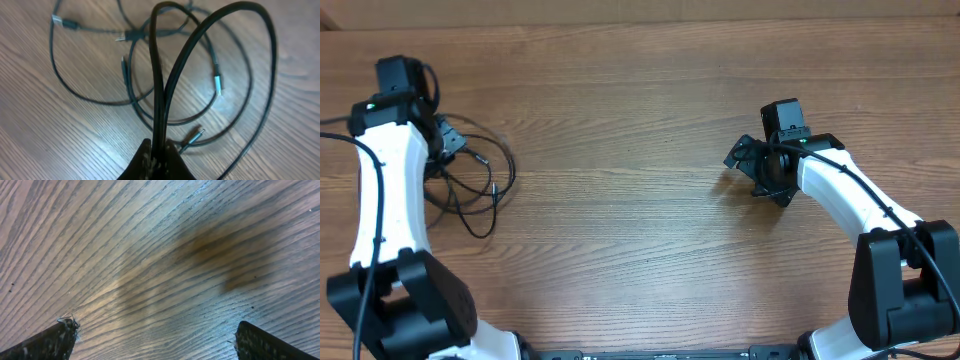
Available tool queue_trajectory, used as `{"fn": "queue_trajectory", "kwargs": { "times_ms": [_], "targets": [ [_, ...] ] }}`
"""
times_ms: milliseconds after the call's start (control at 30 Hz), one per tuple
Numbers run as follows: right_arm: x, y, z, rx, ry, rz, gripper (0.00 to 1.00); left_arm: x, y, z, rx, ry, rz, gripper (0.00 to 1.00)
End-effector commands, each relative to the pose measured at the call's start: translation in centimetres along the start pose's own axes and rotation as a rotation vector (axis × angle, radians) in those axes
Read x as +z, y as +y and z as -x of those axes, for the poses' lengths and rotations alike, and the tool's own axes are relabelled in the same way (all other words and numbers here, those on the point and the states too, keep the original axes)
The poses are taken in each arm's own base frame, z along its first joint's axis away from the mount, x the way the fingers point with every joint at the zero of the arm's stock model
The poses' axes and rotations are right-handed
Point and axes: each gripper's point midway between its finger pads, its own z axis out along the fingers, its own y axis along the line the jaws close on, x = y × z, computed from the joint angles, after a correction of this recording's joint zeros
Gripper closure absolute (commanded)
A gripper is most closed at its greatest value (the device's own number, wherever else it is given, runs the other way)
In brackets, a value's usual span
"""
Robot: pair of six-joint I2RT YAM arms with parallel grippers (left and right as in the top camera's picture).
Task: Untangle cables
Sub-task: 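Carry the grasped cable to the far left with the left gripper, then release the cable at the left pile and lift the left gripper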
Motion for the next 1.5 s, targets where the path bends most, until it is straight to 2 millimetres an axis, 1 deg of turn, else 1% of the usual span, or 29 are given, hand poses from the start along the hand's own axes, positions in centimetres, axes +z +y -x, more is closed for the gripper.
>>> {"fn": "queue_trajectory", "kwargs": {
  "times_ms": [0, 33, 67, 133, 167, 200, 367, 433, 467, 533, 567, 633, 700, 767, 967, 1067, 1100, 1133, 1300, 1467],
  "targets": [
    [-0.9, 0.5, 0.8, -0.004, -0.033, 0.019, 0.00, 2.3, -0.3, -0.9, -0.044, 0.108, -0.046, 0.73],
    [-0.9, 0.5, 0.8, -0.004, -0.033, 0.019, 0.00, 2.8, -0.3, -1.1, -0.051, 0.129, -0.053, 0.59],
    [-0.9, 0.5, 0.8, -0.004, -0.033, 0.019, 0.00, 3.1, -0.3, -1.2, -0.052, 0.137, -0.049, 0.39],
    [-0.9, 0.5, 0.8, -0.004, -0.033, 0.019, 0.00, 3.6, -0.3, -1.3, -0.044, 0.151, -0.044, 0.16],
    [-0.9, 0.5, 0.8, -0.004, -0.033, 0.019, 0.00, 3.8, -0.3, -1.4, -0.039, 0.154, -0.043, 0.10],
    [-0.9, 0.5, 0.8, -0.004, -0.033, 0.019, 0.00, 3.8, -0.3, -1.4, -0.038, 0.156, -0.042, 0.00],
    [-0.9, 0.5, 0.8, -0.004, -0.033, 0.019, 0.00, 3.9, -0.2, -1.4, -0.025, 0.157, -0.041, 0.00],
    [-0.9, 0.5, 0.8, -0.004, -0.033, 0.019, 0.00, 3.8, -0.2, -1.7, -0.023, 0.170, -0.044, 0.00],
    [-0.9, 0.5, 0.8, -0.004, -0.033, 0.019, 0.00, 3.7, -0.6, -2.0, -0.016, 0.186, -0.066, 0.00],
    [-0.9, 0.5, 0.8, -0.004, -0.033, 0.019, 0.00, 3.3, -2.5, -2.7, 0.044, 0.228, -0.181, 0.01],
    [-0.9, 0.5, 0.8, -0.004, -0.033, 0.019, 0.00, 2.8, -4.3, -3.4, 0.115, 0.259, -0.298, 0.00],
    [-0.9, 0.5, 0.8, -0.004, -0.033, 0.019, 0.00, 1.3, -7.1, -4.5, 0.236, 0.295, -0.495, 0.00],
    [-0.9, 0.5, 0.8, -0.004, -0.033, 0.019, 0.00, -0.1, -9.0, -5.6, 0.309, 0.320, -0.628, 0.00],
    [-0.9, 0.5, 0.8, -0.004, -0.033, 0.019, 0.00, -1.3, -10.5, -6.8, 0.368, 0.348, -0.717, 0.00],
    [-0.9, 0.5, 0.8, -0.004, -0.033, 0.019, 0.00, -2.7, -12.9, -10.5, 0.495, 0.406, -0.732, 0.00],
    [-0.9, 0.5, 0.8, -0.004, -0.033, 0.019, 0.00, -2.7, -13.6, -11.8, 0.562, 0.399, -0.683, 0.00],
    [-0.9, 0.5, 0.8, -0.004, -0.033, 0.019, 0.00, -2.7, -13.8, -12.8, 0.603, 0.407, -0.648, 0.00],
    [-0.9, 0.5, 0.8, -0.004, -0.033, 0.019, 0.00, -2.9, -14.2, -13.2, 0.620, 0.407, -0.647, 0.00],
    [-0.9, 0.5, 0.8, -0.004, -0.033, 0.019, 0.00, -3.4, -15.0, -14.4, 0.661, 0.413, -0.654, 0.00],
    [-0.9, 0.5, 0.8, -0.004, -0.033, 0.019, 0.00, -3.5, -15.2, -14.6, 0.670, 0.414, -0.655, 0.00]
  ]
}}
